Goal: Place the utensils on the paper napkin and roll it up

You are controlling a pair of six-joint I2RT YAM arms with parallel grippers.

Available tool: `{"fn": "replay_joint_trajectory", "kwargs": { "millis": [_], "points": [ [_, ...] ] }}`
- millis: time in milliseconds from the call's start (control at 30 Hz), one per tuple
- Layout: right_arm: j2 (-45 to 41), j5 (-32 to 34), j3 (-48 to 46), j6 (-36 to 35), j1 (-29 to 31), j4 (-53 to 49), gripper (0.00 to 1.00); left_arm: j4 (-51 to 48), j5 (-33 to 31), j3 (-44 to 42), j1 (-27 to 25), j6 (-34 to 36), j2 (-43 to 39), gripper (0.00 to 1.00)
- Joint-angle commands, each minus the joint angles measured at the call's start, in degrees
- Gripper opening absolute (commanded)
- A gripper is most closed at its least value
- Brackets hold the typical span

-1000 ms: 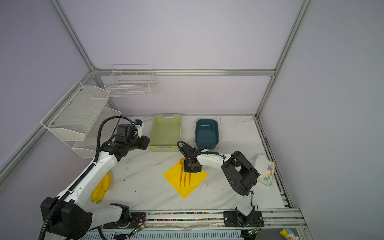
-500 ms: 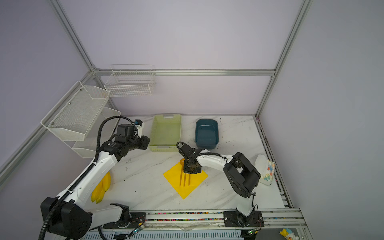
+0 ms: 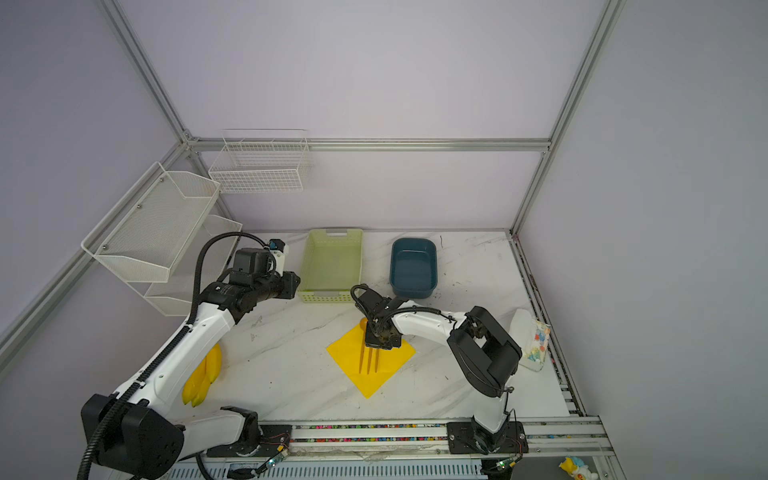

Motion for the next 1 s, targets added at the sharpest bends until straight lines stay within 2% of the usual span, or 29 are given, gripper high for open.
{"fn": "replay_joint_trajectory", "kwargs": {
  "millis": [0, 967],
  "points": [
    [-0.53, 0.85, -1.62, 1.55, 0.47, 0.35, 0.07, 0.72, 0.68, -1.27, 0.08, 0.05, -1.66, 0.35],
    [1.33, 1.79, -1.75, 2.02, 0.60, 2.64, 0.09, 0.72, 0.68, -1.39, 0.08, 0.08, -1.57, 0.35]
  ]
}}
